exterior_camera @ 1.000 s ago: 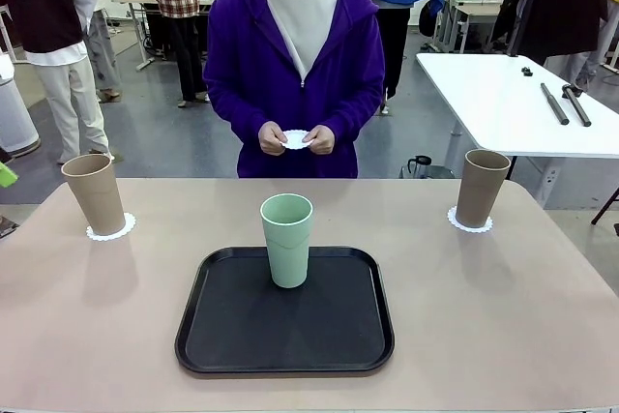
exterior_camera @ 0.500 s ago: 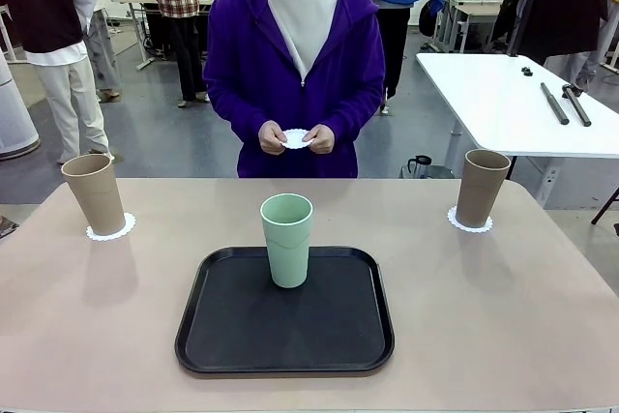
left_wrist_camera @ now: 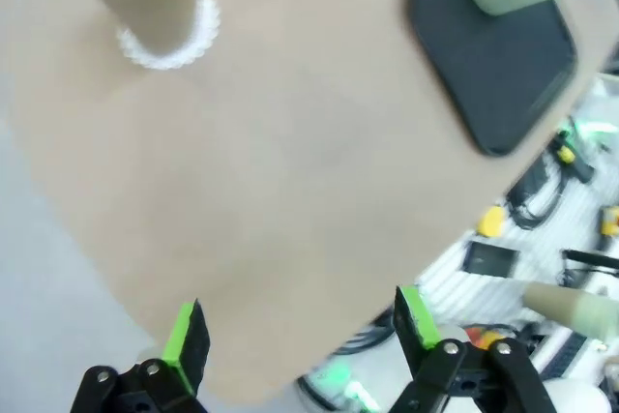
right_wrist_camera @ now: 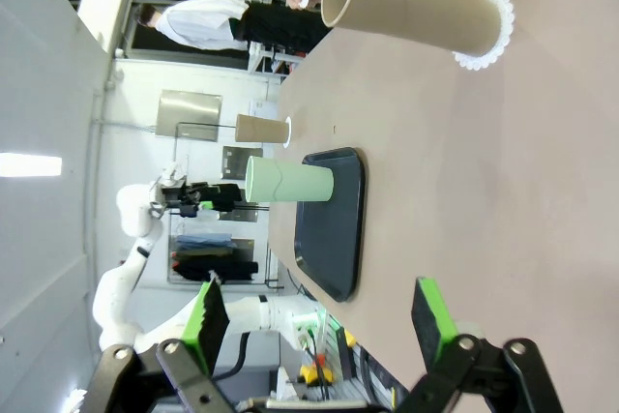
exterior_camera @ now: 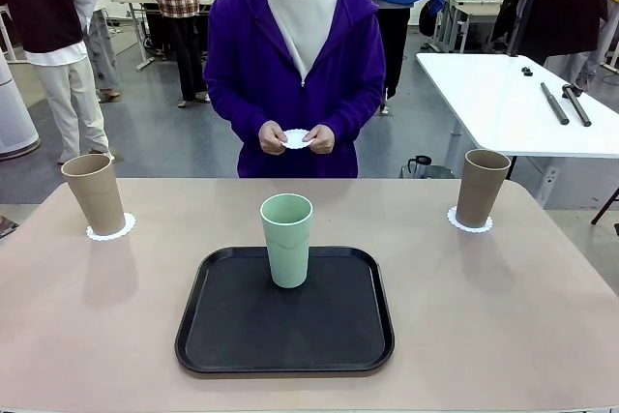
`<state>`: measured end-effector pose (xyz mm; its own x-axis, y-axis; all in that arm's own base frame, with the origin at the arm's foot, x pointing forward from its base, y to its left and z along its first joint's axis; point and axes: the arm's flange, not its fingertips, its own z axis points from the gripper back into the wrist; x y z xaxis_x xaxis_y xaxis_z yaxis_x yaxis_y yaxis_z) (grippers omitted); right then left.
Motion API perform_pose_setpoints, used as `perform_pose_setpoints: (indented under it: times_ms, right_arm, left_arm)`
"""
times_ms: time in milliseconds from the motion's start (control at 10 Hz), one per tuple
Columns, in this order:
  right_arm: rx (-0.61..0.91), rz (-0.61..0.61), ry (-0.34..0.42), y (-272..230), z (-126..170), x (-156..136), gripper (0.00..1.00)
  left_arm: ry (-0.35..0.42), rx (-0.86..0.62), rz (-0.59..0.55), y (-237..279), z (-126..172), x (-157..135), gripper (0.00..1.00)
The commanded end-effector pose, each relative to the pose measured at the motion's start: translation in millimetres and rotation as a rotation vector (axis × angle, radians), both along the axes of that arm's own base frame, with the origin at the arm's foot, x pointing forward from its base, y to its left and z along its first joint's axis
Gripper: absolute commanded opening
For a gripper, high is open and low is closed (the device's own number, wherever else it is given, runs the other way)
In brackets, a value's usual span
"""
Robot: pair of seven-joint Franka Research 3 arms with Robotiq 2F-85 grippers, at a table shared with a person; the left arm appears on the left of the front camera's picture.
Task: Place coasters on the table and set cups on them.
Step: Take one Reusable plastic cup from the Flat Tray and place it on a coaster set by the human.
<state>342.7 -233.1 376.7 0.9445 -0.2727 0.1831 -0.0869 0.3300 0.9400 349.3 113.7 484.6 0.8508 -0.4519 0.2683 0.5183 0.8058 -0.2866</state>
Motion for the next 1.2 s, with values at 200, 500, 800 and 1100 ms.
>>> perform_pose_setpoints:
  times_ms: [200, 500, 800, 1100]
  right_arm:
    - [0.004, -0.002, -0.003, 0, 0, -1, 1.0]
    - [0.004, -0.002, -0.003, 0, 0, -1, 1.0]
    - [0.004, -0.002, -0.003, 0, 0, -1, 1.0]
    - [0.004, -0.002, -0.003, 0, 0, -1, 1.0]
  left_arm:
    - [0.179, -0.501, -0.045, 78, -11, 2, 1.0]
    - [0.066, -0.696, 0.085, 109, -51, -12, 1.0]
    - [0.061, -0.801, 0.225, 141, -74, -33, 1.0]
    - [0.039, -0.894, 0.37, 166, -92, -53, 1.0]
